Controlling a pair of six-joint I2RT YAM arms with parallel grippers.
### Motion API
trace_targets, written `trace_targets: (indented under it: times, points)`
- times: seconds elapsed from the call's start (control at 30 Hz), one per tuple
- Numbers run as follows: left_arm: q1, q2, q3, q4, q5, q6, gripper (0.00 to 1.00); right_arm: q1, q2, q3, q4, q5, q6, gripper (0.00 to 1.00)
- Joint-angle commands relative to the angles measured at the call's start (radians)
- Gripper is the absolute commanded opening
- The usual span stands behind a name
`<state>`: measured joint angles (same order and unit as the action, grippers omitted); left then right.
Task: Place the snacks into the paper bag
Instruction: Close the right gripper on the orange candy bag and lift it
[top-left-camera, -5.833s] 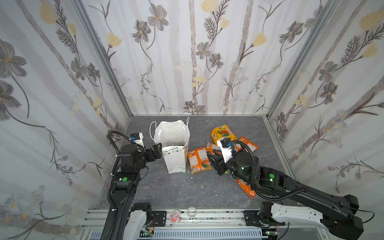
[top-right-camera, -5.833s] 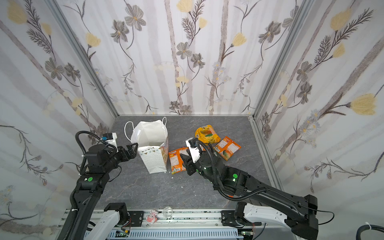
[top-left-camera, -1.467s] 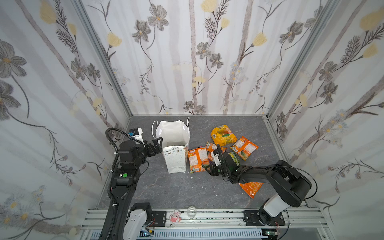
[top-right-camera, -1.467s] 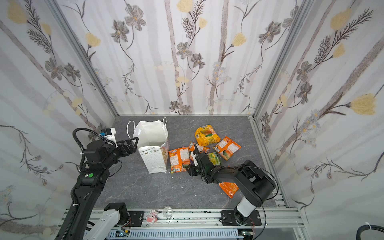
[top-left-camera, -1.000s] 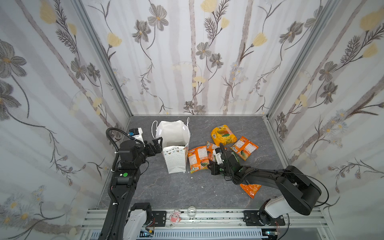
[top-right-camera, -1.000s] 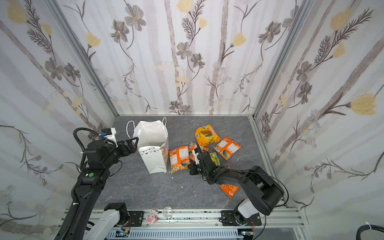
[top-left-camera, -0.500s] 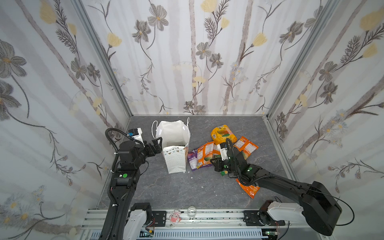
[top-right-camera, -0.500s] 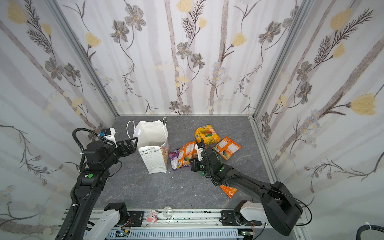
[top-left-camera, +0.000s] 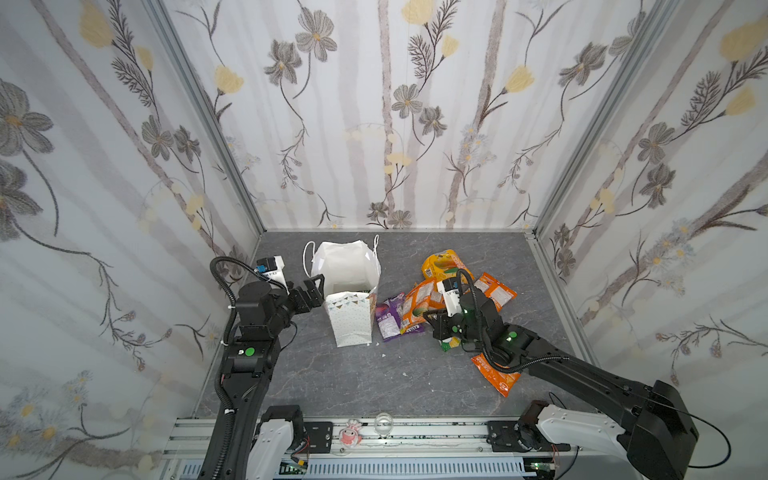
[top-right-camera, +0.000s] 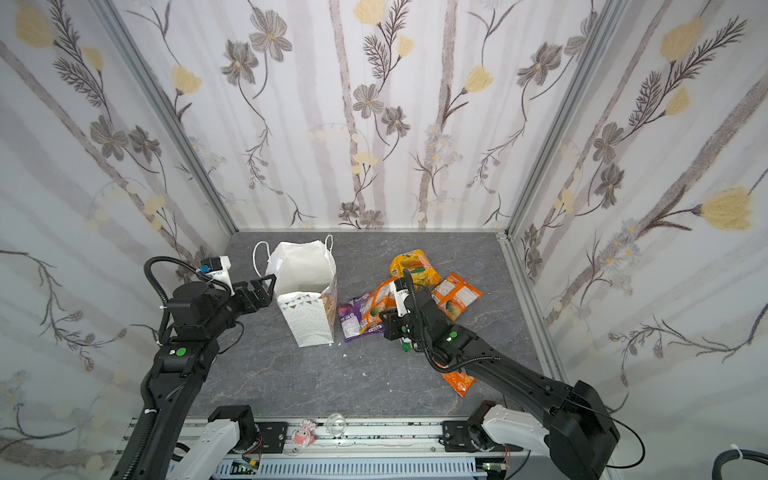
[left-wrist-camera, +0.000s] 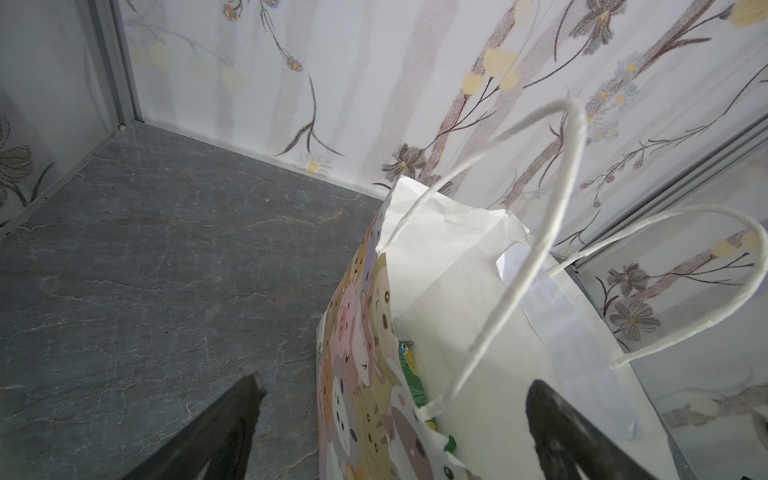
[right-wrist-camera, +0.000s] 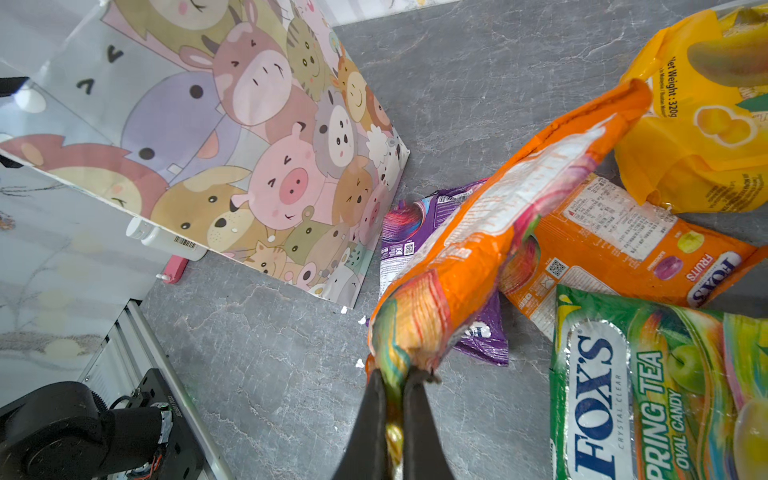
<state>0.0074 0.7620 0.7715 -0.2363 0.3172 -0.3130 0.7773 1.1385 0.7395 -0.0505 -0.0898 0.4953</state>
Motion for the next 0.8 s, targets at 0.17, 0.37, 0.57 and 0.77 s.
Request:
trace_targets:
  times: [0.17,0.37,0.57,0.77]
  points:
    - [0.000,-0.002,0.006,0.015,-0.012,0.012,1.00,0.090,0.000,0.185,-0.149,0.061,-0.109,0.00]
    - [0.000,-0.005,0.011,0.006,-0.029,0.015,1.00,0.144,0.012,0.295,-0.255,0.109,-0.146,0.00]
    - [0.000,-0.008,0.009,0.006,-0.028,0.015,1.00,0.200,0.021,0.397,-0.321,0.127,-0.180,0.00]
    - [0.002,0.006,0.010,0.017,-0.010,0.013,1.00,0.242,0.014,0.479,-0.362,0.144,-0.203,0.00]
